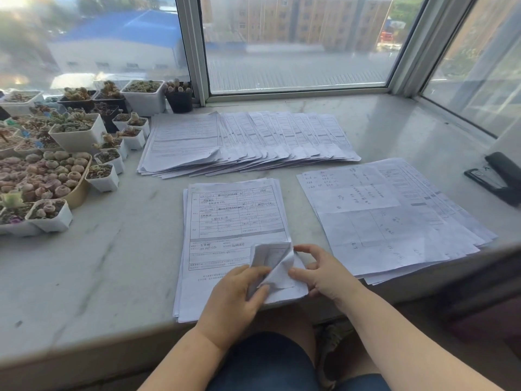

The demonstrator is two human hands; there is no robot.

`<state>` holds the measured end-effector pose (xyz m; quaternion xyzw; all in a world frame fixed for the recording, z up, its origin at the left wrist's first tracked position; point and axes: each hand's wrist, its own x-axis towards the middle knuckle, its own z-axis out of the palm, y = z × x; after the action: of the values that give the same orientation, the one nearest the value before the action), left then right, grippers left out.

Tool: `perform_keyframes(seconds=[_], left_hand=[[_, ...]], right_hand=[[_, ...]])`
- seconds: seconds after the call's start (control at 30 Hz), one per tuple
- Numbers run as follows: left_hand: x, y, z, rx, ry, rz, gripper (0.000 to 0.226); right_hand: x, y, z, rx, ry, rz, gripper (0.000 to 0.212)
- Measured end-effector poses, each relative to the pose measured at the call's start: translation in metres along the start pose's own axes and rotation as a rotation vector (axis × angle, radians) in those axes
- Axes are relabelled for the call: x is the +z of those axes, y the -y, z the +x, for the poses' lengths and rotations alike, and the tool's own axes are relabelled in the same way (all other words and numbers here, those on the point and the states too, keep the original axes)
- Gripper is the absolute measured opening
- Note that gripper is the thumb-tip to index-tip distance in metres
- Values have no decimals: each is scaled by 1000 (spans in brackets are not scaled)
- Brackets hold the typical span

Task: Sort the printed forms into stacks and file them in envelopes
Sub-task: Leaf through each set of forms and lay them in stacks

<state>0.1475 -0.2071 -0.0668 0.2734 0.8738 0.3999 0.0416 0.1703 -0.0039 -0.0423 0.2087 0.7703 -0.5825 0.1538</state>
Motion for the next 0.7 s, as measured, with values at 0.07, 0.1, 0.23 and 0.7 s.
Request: perform_keyframes(seconds=[0.07, 0.1, 0.23, 0.7], left_hand=[[-1, 0, -2, -7, -20, -41, 41], [-1, 0, -3, -17, -47, -67, 51], [3, 1, -5, -44, -122, -173, 85], [-19, -10, -10, 300, -113, 170, 41]], right_hand=[[-6, 1, -1, -29, -106, -55, 22], [-11, 3, 0, -38, -177, -11, 11], [-21, 20, -2, 142, -57, 377, 35], [-3, 30, -9, 37, 133, 262, 27]])
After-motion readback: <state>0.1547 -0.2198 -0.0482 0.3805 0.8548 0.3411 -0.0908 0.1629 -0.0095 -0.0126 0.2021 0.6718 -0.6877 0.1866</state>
